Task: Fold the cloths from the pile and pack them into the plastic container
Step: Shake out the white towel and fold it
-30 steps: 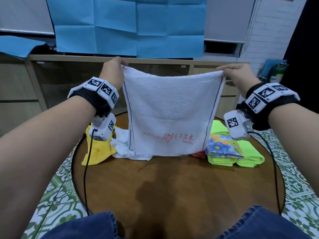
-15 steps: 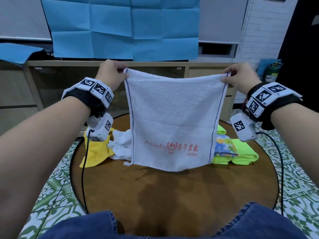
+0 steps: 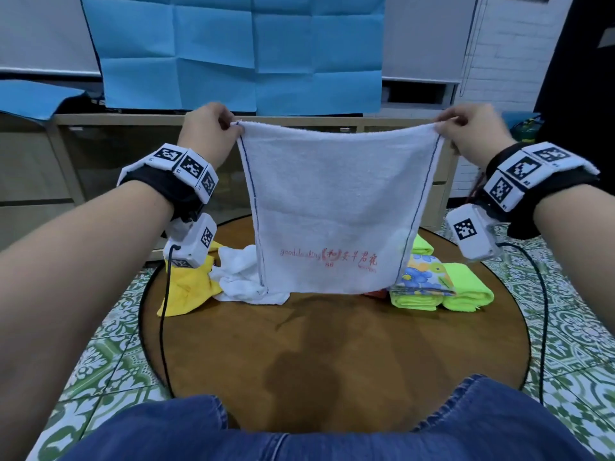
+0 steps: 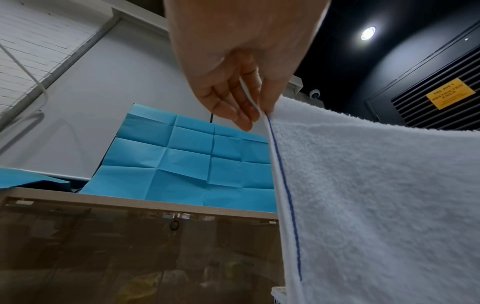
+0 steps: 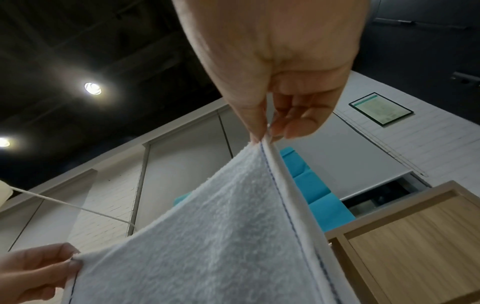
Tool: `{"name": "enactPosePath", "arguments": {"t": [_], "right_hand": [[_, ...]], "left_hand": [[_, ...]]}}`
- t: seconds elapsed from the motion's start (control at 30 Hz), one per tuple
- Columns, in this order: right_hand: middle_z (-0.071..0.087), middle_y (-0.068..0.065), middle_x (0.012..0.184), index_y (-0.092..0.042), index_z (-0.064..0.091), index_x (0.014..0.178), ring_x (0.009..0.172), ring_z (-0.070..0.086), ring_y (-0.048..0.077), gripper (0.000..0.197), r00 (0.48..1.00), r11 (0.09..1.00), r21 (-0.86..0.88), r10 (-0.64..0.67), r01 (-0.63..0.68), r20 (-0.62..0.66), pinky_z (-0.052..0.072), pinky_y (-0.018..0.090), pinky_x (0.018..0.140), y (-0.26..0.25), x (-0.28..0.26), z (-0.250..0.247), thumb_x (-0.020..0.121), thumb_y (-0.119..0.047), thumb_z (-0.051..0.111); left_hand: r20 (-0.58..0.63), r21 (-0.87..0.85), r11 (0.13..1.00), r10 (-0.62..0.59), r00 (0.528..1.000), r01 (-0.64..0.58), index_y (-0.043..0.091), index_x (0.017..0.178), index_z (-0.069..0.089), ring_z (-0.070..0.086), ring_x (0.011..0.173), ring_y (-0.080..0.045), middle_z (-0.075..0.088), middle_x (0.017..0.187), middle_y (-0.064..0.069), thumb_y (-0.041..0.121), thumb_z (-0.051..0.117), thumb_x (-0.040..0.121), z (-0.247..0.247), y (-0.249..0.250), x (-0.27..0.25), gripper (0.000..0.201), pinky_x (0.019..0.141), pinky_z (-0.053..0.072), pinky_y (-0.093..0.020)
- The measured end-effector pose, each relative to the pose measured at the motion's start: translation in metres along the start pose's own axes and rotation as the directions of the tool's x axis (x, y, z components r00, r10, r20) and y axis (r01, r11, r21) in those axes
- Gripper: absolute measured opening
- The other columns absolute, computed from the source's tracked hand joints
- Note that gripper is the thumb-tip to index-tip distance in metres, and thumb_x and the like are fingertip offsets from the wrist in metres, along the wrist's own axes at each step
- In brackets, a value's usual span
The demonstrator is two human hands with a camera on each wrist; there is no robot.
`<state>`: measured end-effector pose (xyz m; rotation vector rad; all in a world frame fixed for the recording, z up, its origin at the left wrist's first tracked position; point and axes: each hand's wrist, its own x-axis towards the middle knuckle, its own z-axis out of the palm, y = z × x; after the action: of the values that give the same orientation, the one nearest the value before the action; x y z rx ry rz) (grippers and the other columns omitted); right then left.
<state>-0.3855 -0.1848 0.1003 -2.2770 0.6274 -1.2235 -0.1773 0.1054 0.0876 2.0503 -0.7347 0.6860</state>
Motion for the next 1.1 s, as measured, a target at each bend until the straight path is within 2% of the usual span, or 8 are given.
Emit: {"name": "enactPosePath", "arguments": {"t": [0.2,0.43,0.5,0.67,0.77,0.93,1.0,1.1], "right_hand": [[0.056,-0.004,0.075,-0.005,0.064,0.113,0.07,0.055,0.012,0.025,0.984,0.995,-0.05,-0.074,0.083,0.163,0.051,0.016,0.06,-0.013,-0.008,-0.009,0.088,-0.009,0.061],[0.058,0.014,0.082,-0.004,0.064,0.105,0.074,0.053,0.022,0.019,0.978,0.971,-0.207,-0.082,0.122,0.191,0.05,0.03,0.065,-0.017,-0.014,-0.012,0.09,-0.015,0.06],[0.061,0.019,0.091,-0.002,0.063,0.107,0.078,0.056,0.023,0.021,0.977,0.972,-0.22,-0.038,0.085,0.208,0.053,0.037,0.076,-0.011,-0.011,-0.005,0.091,-0.015,0.058],[0.06,0.018,0.085,0.003,0.065,0.1,0.077,0.056,0.026,0.022,0.982,0.951,-0.306,0.088,-0.032,0.169,0.047,0.038,0.072,0.013,-0.006,0.029,0.093,-0.013,0.052],[0.058,0.016,0.086,0.002,0.064,0.103,0.084,0.056,0.03,0.024,0.994,0.971,-0.233,0.07,-0.05,0.079,0.043,0.035,0.072,0.014,-0.002,0.037,0.094,-0.013,0.048],[0.053,0.005,0.083,-0.007,0.065,0.103,0.083,0.048,0.016,0.025,0.996,0.999,-0.033,0.029,-0.032,-0.088,0.036,0.027,0.069,-0.016,0.008,0.019,0.09,-0.017,0.046],[0.053,-0.001,0.071,-0.017,0.064,0.083,0.079,0.051,0.018,0.018,0.993,0.991,0.108,0.085,-0.076,-0.079,0.046,0.038,0.074,-0.024,0.004,0.013,0.079,-0.019,0.047],[0.045,0.003,0.062,-0.017,0.049,0.061,0.064,0.047,0.019,0.021,0.988,0.959,0.241,0.152,-0.148,-0.001,0.049,0.035,0.065,-0.021,-0.01,0.014,0.079,-0.007,0.046]], "left_hand": [[-0.021,-0.001,1.0,-0.006,1.0,0.006,0.005,0.109,0.062,0.057,0.103,-0.029,0.063,0.11,-0.016,0.027,0.054,0.092,-0.01,-0.004,0.0,0.029,0.079,0.039,-0.027],[-0.003,0.009,1.0,0.022,1.0,-0.022,0.007,0.113,0.06,0.056,0.099,-0.027,0.062,0.108,-0.014,0.025,0.051,0.094,-0.014,-0.006,0.001,0.028,0.078,0.038,-0.027],[0.028,0.005,0.999,0.039,0.999,-0.039,0.011,0.114,0.062,0.057,0.097,-0.026,0.062,0.103,-0.011,0.023,0.052,0.094,-0.006,-0.01,0.001,0.025,0.077,0.038,-0.025],[0.085,0.069,0.998,-0.006,0.996,0.0,0.013,0.115,0.062,0.058,0.103,-0.027,0.062,0.116,-0.013,0.022,0.047,0.097,0.025,-0.026,-0.001,0.025,0.08,0.042,-0.03],[0.044,0.039,0.998,-0.058,0.997,0.056,0.012,0.118,0.06,0.058,0.103,-0.028,0.061,0.117,-0.013,0.022,0.045,0.098,0.033,-0.025,0.004,0.026,0.079,0.042,-0.03],[-0.069,-0.03,1.0,-0.005,0.998,0.003,0.004,0.121,0.053,0.053,0.111,-0.034,0.057,0.121,-0.022,0.016,0.037,0.099,0.015,-0.002,0.019,0.03,0.085,0.039,-0.033],[-0.083,-0.042,0.999,-0.017,0.996,0.013,0.004,0.123,0.051,0.052,0.112,-0.032,0.055,0.124,-0.021,0.015,0.035,0.099,0.008,0.006,0.017,0.031,0.084,0.038,-0.032],[-0.024,-0.061,0.998,-0.006,1.0,0.004,0.003,0.122,0.051,0.052,0.111,-0.031,0.056,0.123,-0.019,0.013,0.035,0.099,0.007,0.006,0.003,0.03,0.082,0.038,-0.029]]}}
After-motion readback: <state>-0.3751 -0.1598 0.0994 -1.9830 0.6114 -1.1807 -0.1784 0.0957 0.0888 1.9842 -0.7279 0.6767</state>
